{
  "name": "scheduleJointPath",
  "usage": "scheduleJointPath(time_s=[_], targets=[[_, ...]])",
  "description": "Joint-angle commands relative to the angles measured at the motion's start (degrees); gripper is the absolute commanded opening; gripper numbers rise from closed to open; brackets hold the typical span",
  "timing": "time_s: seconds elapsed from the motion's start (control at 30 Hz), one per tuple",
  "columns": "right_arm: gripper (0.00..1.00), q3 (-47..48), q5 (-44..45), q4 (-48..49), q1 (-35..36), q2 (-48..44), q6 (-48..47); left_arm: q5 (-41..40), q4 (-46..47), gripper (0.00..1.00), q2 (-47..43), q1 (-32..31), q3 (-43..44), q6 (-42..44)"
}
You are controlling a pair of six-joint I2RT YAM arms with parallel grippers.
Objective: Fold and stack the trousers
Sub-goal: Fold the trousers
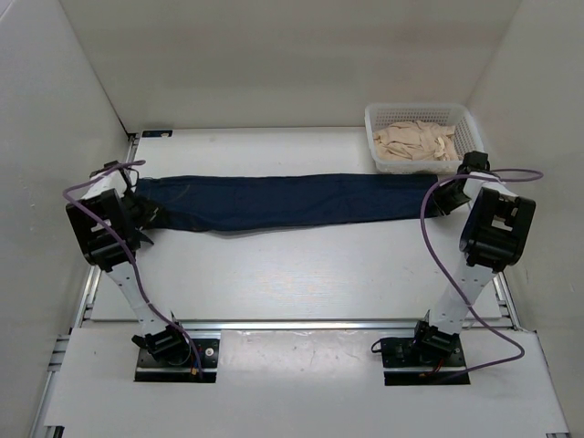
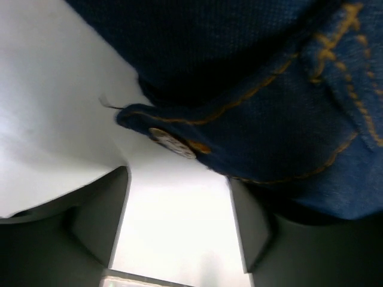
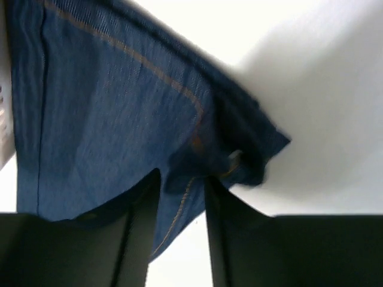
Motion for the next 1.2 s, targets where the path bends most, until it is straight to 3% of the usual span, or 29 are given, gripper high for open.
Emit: scheduleJointPath(time_s=[0.0, 0.07, 0.1, 0.13, 0.17, 0.2, 0.57, 0.8, 0.83, 0.93, 0.97, 1.0, 1.17], targets=[[0.37, 4.04, 2.73, -0.48, -0.02, 3.00, 0.35, 0.17, 2.60, 0.76, 1.93, -0.20, 3.32, -0.66], [0.22, 5.10, 3.26, -1.10, 0.51, 4.23, 0.35, -0.43, 2.60, 0.66, 2.46, -0.20, 4.02, -1.18], [0.15, 5.98, 3.26, -1.10, 0.51, 5.37, 0.35, -0.44, 2.60, 0.45, 2.46, -0.20, 4.55, -1.19], [0.00, 6.51, 3.87, -1.79, 0.51, 5.91, 0.35, -1.14, 2.60, 0.32, 2.46, -0.20, 4.56, -1.19], [0.00, 7.03, 3.87, -2.50, 0.51, 5.91, 0.35, -1.14, 2.60, 0.18, 2.46, -0.20, 5.25, -1.19], [0.00, 7.04, 3.87, -2.50, 0.51, 5.91, 0.35, -1.84, 1.99, 0.10, 2.46, -0.20, 5.26, -1.19], [0.00, 3.45, 7.90, -6.53, 0.51, -4.62, -0.26, -8.61, -0.82, 0.10, -5.71, -0.20, 11.06, -1.80], [0.00, -10.70, 12.05, -8.57, -0.89, -17.02, -0.26, -9.14, -0.82, 0.10, -11.42, 0.33, 2.98, -1.80], [0.22, -12.28, 12.05, -8.57, -0.89, -17.72, -0.87, -9.14, -0.82, 0.10, -12.21, 0.33, 2.45, -1.28], [0.73, -13.00, 12.40, -7.78, -1.42, -18.52, -2.98, -7.40, -0.82, 0.36, -12.21, 0.33, 1.40, 0.91], [0.77, -13.00, 12.40, -7.78, -1.42, -17.74, -2.99, -6.69, -0.82, 0.40, -11.43, 0.33, 1.39, 0.92], [0.78, -12.39, 11.79, -7.08, -1.94, -17.21, -2.99, -5.81, -0.82, 0.52, -11.42, 0.33, 0.87, 1.53], [0.75, -11.24, 8.80, -5.23, -1.95, -14.30, -2.37, -2.46, 1.20, 0.54, -7.31, 0.33, -1.07, 1.54]])
